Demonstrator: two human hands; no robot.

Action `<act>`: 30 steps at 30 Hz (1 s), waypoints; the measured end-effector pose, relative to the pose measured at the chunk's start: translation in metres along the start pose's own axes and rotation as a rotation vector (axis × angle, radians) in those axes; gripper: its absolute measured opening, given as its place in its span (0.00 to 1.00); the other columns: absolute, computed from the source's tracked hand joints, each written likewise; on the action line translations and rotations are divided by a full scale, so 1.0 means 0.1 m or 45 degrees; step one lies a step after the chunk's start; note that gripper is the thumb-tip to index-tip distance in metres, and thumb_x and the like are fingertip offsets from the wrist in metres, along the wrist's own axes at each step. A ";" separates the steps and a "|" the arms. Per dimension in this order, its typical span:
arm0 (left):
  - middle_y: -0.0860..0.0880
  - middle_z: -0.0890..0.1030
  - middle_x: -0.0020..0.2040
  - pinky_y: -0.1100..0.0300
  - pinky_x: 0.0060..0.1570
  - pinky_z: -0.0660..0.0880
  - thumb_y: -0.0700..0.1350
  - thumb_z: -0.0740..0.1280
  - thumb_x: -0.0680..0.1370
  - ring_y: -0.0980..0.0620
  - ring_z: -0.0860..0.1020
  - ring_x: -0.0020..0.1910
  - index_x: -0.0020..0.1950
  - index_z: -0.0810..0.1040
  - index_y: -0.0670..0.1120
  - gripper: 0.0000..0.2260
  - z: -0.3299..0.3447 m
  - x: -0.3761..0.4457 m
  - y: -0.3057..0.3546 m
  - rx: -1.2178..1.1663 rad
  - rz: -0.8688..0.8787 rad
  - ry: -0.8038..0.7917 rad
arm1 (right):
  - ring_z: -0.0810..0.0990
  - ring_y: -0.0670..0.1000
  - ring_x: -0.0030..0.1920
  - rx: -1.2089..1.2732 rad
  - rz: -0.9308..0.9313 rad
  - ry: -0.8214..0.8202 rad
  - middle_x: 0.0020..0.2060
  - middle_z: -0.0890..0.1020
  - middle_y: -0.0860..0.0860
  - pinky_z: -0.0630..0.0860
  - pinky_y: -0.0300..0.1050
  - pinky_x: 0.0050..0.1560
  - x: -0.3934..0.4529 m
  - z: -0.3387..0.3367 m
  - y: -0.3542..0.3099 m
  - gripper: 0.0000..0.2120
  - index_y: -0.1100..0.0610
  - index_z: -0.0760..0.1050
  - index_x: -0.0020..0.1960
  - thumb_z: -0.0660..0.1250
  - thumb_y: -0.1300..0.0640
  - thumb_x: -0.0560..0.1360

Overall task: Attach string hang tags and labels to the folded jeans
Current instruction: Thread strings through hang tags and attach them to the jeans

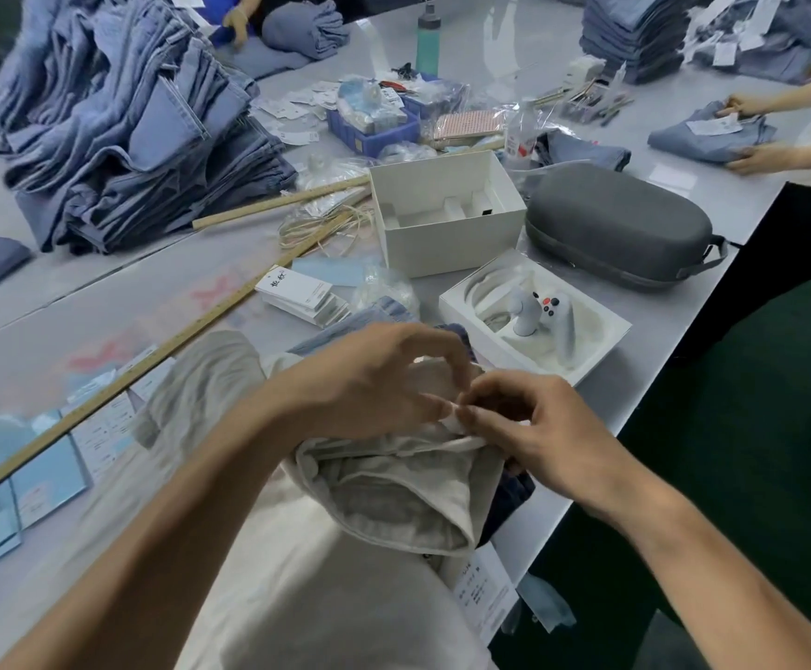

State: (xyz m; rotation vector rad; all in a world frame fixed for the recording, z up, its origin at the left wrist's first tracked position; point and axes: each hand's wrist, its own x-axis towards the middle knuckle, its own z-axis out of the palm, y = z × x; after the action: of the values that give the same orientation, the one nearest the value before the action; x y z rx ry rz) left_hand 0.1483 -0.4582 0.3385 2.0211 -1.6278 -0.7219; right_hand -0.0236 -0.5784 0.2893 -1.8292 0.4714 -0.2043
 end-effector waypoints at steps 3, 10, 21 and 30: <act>0.57 0.81 0.52 0.54 0.55 0.76 0.48 0.76 0.73 0.56 0.79 0.52 0.50 0.84 0.59 0.09 0.01 -0.02 0.01 0.113 0.019 0.022 | 0.74 0.41 0.30 0.096 0.096 -0.045 0.30 0.80 0.44 0.70 0.36 0.30 0.07 -0.04 -0.03 0.07 0.49 0.82 0.44 0.71 0.58 0.78; 0.48 0.81 0.39 0.53 0.39 0.74 0.50 0.72 0.78 0.48 0.78 0.39 0.45 0.84 0.49 0.06 0.08 0.05 0.01 0.316 0.150 0.202 | 0.78 0.47 0.32 0.472 0.219 0.068 0.37 0.83 0.52 0.76 0.38 0.29 0.01 -0.10 -0.05 0.04 0.54 0.84 0.46 0.70 0.58 0.78; 0.43 0.78 0.34 0.52 0.39 0.72 0.46 0.69 0.81 0.47 0.72 0.34 0.41 0.81 0.43 0.10 0.10 0.13 -0.14 -0.160 -0.059 0.080 | 0.76 0.49 0.25 0.335 0.177 0.187 0.33 0.84 0.52 0.72 0.40 0.23 -0.10 0.02 -0.02 0.07 0.48 0.85 0.48 0.77 0.54 0.71; 0.50 0.87 0.49 0.51 0.58 0.78 0.36 0.69 0.81 0.50 0.83 0.52 0.49 0.84 0.48 0.08 0.11 0.07 -0.21 -0.409 -0.040 -0.015 | 0.71 0.46 0.20 0.490 0.189 0.227 0.29 0.82 0.56 0.67 0.36 0.20 -0.01 0.05 0.11 0.03 0.54 0.84 0.43 0.75 0.60 0.74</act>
State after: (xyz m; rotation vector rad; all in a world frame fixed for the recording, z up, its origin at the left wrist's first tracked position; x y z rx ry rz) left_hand 0.1582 -0.4607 0.3155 1.8171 -1.3859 -0.9420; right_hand -0.0247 -0.5767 0.2778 -1.4002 0.6429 -0.3341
